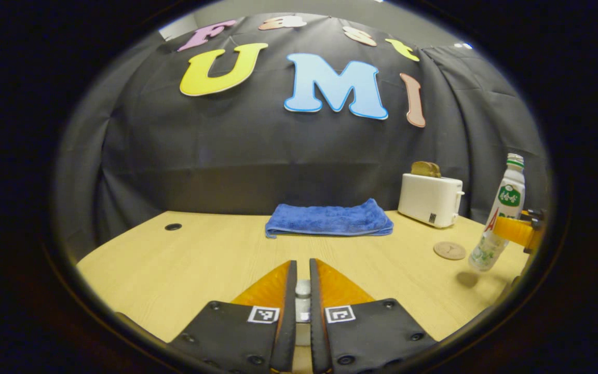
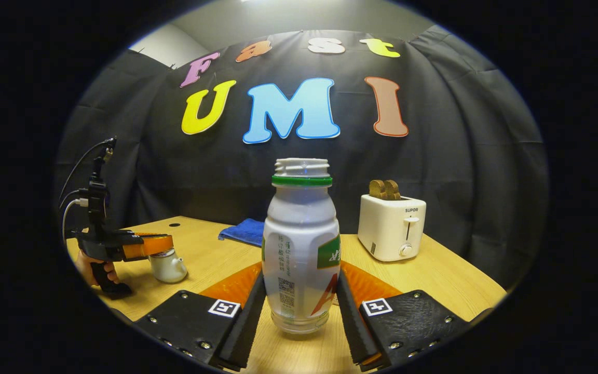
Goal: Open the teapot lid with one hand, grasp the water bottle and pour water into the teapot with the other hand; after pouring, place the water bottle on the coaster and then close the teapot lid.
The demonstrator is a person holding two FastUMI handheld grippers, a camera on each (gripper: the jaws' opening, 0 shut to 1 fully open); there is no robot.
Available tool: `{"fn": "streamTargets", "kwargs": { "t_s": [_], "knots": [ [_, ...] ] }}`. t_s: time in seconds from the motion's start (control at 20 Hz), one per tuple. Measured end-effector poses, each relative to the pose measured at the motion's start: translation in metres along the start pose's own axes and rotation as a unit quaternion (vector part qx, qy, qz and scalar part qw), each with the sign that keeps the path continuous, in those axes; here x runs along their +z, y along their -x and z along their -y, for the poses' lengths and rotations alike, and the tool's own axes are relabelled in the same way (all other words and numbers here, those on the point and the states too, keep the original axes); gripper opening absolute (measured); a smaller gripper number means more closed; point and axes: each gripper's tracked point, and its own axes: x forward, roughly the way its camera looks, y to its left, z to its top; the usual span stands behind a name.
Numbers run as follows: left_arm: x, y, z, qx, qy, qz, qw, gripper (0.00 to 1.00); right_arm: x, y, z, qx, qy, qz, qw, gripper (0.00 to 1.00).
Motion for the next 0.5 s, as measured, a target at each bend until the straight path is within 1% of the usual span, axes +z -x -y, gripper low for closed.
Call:
{"fn": "streamTargets", "kwargs": {
  "t_s": [0.05,0.1,0.15,0.2,0.25,0.3,0.4,0.45,0.5],
  "knots": [
    [0.004,0.002,-0.002,0.005,-0.003,0.006,1.0,0.25,-0.001,-0.001,0.001,-0.003,-0.001,0.0,1.0,0.71],
    [0.009,0.004,-0.004,0.008,-0.003,0.012,1.0,0.32,0.0,-0.002,0.003,-0.006,-0.002,0.001,1.0,0.71],
    [0.015,0.008,-0.004,0.008,0.0,0.02,1.0,0.44,-0.002,-0.003,0.008,-0.012,-0.003,0.001,1.0,0.71],
    [0.022,0.013,-0.005,0.01,0.004,0.03,0.999,0.49,-0.001,-0.004,0.014,-0.021,-0.001,0.002,1.0,0.7],
    [0.03,0.016,-0.003,0.005,0.007,0.04,0.999,0.58,0.0,-0.007,0.021,-0.03,0.0,0.002,1.0,0.7],
    [0.036,0.022,0.003,-0.007,0.011,0.047,0.999,0.66,0.002,-0.011,0.028,-0.038,-0.002,0.005,0.999,0.7],
    [0.044,0.031,0.011,-0.021,0.007,0.057,0.998,0.84,0.007,-0.02,0.046,-0.06,-0.008,0.006,0.998,0.7],
    [0.051,0.038,0.013,-0.026,0.0,0.064,0.998,0.96,0.007,-0.024,0.055,-0.069,-0.013,0.005,0.997,0.7],
    [0.06,0.045,0.016,-0.029,-0.009,0.074,0.997,1.0,0.008,-0.029,0.062,-0.073,-0.024,0.004,0.997,0.7]
  ]
}}
